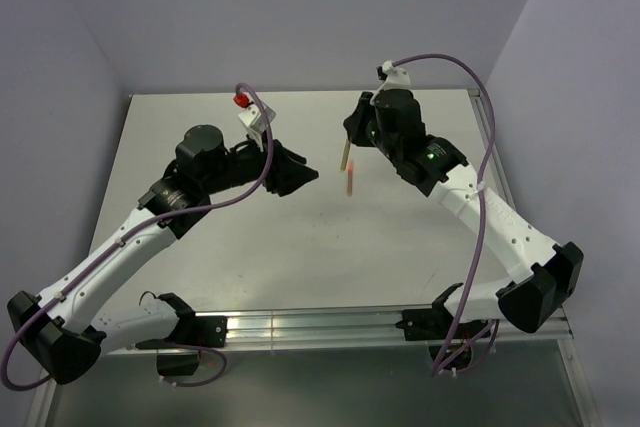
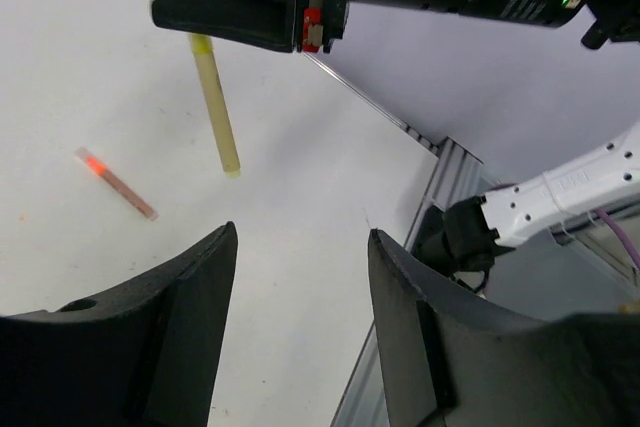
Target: Insert the pens into the pen caps
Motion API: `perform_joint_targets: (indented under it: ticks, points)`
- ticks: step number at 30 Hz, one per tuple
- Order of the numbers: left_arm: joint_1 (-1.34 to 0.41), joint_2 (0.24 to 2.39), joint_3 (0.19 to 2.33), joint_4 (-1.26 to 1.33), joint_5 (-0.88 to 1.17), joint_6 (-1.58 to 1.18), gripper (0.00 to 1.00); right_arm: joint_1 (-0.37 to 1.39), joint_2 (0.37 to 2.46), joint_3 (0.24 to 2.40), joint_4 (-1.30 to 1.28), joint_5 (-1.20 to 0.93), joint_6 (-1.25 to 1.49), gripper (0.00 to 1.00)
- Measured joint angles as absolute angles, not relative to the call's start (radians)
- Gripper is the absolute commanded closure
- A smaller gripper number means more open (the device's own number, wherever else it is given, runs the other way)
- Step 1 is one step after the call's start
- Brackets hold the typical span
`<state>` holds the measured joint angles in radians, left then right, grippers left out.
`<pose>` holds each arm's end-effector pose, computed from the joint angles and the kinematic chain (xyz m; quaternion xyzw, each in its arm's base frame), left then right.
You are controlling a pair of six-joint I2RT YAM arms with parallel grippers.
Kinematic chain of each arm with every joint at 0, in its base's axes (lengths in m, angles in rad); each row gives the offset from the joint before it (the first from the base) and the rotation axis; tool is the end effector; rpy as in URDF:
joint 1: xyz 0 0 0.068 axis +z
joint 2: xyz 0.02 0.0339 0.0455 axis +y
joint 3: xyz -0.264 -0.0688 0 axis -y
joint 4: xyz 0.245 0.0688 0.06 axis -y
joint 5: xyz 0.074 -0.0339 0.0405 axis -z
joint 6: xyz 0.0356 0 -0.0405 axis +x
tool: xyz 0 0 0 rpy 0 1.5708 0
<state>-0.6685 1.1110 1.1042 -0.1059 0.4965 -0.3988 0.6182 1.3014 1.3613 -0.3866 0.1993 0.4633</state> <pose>0.1879 -0.1700 0.3966 0.2594 0.6944 -0.4862 0.4627 0.2435 0.1646 0.4076 -0.0048 0.8107 0.2292 0.5387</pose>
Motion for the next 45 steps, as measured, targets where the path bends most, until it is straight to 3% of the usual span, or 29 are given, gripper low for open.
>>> perform_joint_targets:
  ticks: [12, 20, 24, 38, 45]
  points:
    - [-0.669, 1.043, 1.089, -0.208, 0.254, -0.397, 0.38, 0.483, 1.534, 1.262, -0.384, 0.250, 0.424, 0.98]
    - [-0.669, 1.027, 1.069, -0.252, 0.189, -0.397, 0.37, 0.402, 1.756, 1.262, -0.382, 0.251, 0.399, 0.71]
    - [-0.669, 1.008, 1.066, -0.254, 0.178, -0.397, 0.37, 0.372, 1.793, 1.262, -0.382, 0.245, 0.397, 0.63]
    - [-0.669, 0.996, 1.050, -0.253, 0.167, -0.397, 0.37, 0.353, 1.804, 1.262, -0.375, 0.245, 0.394, 0.51]
    - [-0.669, 0.973, 1.050, -0.261, 0.136, -0.397, 0.36, 0.353, 1.670, 1.229, -0.380, 0.215, 0.395, 0.31]
